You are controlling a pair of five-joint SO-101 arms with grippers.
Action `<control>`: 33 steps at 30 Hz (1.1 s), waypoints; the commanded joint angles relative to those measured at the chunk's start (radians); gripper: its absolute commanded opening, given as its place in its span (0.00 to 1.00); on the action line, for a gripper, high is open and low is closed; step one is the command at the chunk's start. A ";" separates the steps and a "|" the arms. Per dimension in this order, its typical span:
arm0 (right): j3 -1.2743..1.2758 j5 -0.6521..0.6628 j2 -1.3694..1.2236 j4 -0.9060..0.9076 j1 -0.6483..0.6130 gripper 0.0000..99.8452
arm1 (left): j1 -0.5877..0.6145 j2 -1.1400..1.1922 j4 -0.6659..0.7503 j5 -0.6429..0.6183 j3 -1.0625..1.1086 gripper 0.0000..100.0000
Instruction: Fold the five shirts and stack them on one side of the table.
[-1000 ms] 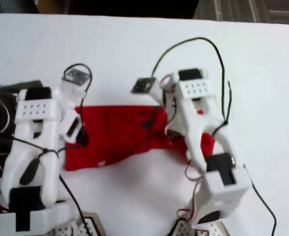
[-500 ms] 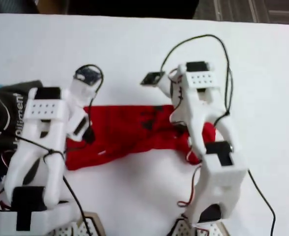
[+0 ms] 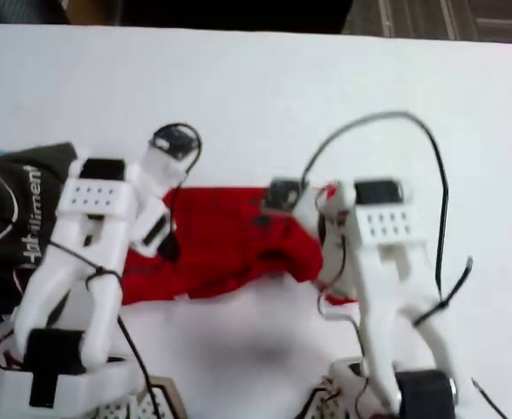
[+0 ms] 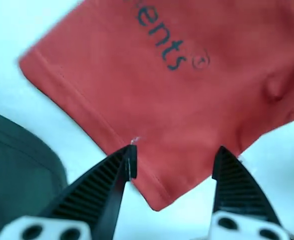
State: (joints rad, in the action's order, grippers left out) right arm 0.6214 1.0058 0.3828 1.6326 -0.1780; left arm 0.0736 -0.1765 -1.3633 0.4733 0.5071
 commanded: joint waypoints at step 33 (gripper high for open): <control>0.051 -0.008 0.101 -0.213 0.127 0.02 | 0.002 0.226 0.172 0.002 0.108 0.26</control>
State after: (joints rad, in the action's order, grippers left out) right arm 0.7135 1.0058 0.4473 1.3732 -0.0552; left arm 0.0721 0.0522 -1.1945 0.4733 0.6145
